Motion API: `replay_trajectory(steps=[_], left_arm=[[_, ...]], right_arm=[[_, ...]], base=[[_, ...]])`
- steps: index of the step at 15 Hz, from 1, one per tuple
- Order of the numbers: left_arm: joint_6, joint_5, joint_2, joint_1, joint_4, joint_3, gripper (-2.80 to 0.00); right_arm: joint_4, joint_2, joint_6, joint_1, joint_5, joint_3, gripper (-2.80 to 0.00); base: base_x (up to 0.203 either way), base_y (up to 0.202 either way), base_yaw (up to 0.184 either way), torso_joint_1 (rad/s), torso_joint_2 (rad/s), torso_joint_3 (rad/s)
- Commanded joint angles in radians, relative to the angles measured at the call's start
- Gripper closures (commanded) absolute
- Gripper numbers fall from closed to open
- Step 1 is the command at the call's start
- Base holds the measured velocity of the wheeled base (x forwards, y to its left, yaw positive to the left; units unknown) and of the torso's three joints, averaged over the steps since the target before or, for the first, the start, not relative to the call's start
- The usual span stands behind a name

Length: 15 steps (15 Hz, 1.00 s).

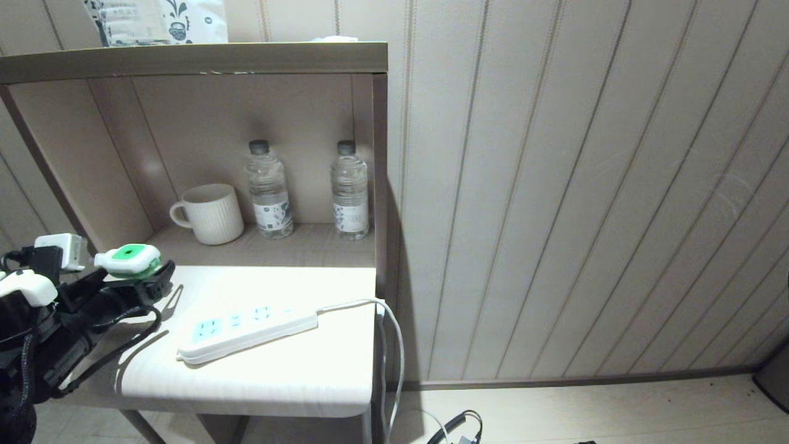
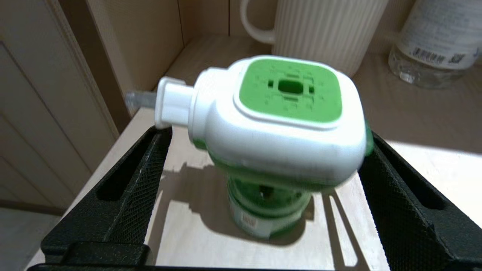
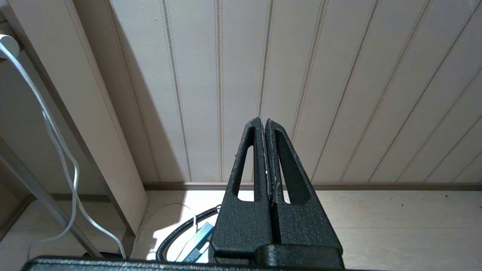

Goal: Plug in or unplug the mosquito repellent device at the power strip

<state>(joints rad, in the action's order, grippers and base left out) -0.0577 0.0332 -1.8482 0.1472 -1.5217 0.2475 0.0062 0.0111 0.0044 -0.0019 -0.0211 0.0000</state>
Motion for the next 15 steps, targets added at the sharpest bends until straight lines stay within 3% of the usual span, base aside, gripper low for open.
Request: replay_trajectory(steps=[1,11,15], left_arm=[[-0.001,0.001,0.024,0.0,-0.048,-0.029,-2.8],[0.01,0.003,0.223,0.006,-0.047,-0.15,-2.8],[0.023,0.01,0.346,0.006,0.057,-0.196,-2.8]], right_arm=[[0.0,0.0,0.0,-0.001,0.0,0.0,0.0],[0.0,0.0,0.0,0.0,0.0,0.0,0.0],[0.0,0.0,0.0,0.0,0.0,0.0,0.0]], base=[[0.0,0.0,0.0,0.0,0.0,0.0],[0.0,0.0,0.0,0.0,0.0,0.0],[0.0,0.0,0.0,0.0,0.0,0.0]])
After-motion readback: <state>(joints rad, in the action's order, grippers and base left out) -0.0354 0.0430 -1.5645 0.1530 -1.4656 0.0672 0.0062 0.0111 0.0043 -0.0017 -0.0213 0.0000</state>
